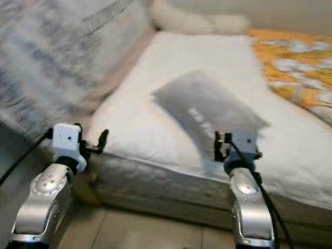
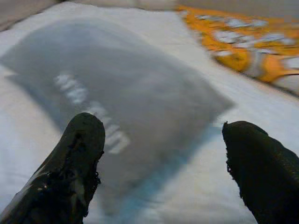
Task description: Clean up the room
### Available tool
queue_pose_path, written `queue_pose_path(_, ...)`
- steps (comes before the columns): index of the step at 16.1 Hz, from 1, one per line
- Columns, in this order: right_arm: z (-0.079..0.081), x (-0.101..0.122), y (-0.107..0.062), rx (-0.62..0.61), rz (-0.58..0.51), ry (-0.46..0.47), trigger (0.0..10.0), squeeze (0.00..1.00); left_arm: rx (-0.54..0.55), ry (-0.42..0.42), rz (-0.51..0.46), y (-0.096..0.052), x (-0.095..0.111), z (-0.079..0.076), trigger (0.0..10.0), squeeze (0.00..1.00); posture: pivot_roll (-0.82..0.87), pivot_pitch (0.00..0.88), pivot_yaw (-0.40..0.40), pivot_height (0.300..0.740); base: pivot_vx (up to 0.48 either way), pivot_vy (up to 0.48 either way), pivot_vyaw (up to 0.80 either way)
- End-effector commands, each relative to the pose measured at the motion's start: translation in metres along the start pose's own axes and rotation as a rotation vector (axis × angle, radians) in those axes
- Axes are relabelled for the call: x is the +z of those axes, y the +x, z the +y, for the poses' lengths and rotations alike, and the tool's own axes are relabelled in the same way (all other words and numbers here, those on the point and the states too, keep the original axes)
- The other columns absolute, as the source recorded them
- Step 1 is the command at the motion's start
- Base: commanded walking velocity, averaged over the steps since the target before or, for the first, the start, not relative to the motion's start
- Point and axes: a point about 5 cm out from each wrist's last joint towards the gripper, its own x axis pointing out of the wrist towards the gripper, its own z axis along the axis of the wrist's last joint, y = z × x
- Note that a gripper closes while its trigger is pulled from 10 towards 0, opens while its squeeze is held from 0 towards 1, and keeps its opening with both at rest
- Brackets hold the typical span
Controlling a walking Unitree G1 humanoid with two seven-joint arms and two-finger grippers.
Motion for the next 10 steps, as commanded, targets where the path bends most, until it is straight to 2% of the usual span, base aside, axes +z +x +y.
queue_pose_path(1,0.0043,0.002,-0.0012,0.013,-0.013,0.005,10.0,0.0,0.006,0.004,-0.005,-0.0004,0.002,0.0046,10.0,0.0,0.07,0.0,0.015,0.74,0.0,0.0,-0.76)
queue_pose_path(3,0.004,0.0022,-0.0009,0.014,-0.02,0.0,10.0,0.0,0.003,0.002,-0.01,-0.0002,0.0027,0.0038,10.0,0.0,0.08,0.0,0.015,0.74,0.126,0.0,0.0)
queue_pose_path(10,0.0055,0.0005,-0.0002,0.039,-0.018,-0.024,10.0,0.0,0.006,-0.004,-0.006,0.0009,0.0015,0.0047,10.0,0.0,0.07,0.0,0.013,0.74,0.299,0.0,0.0)
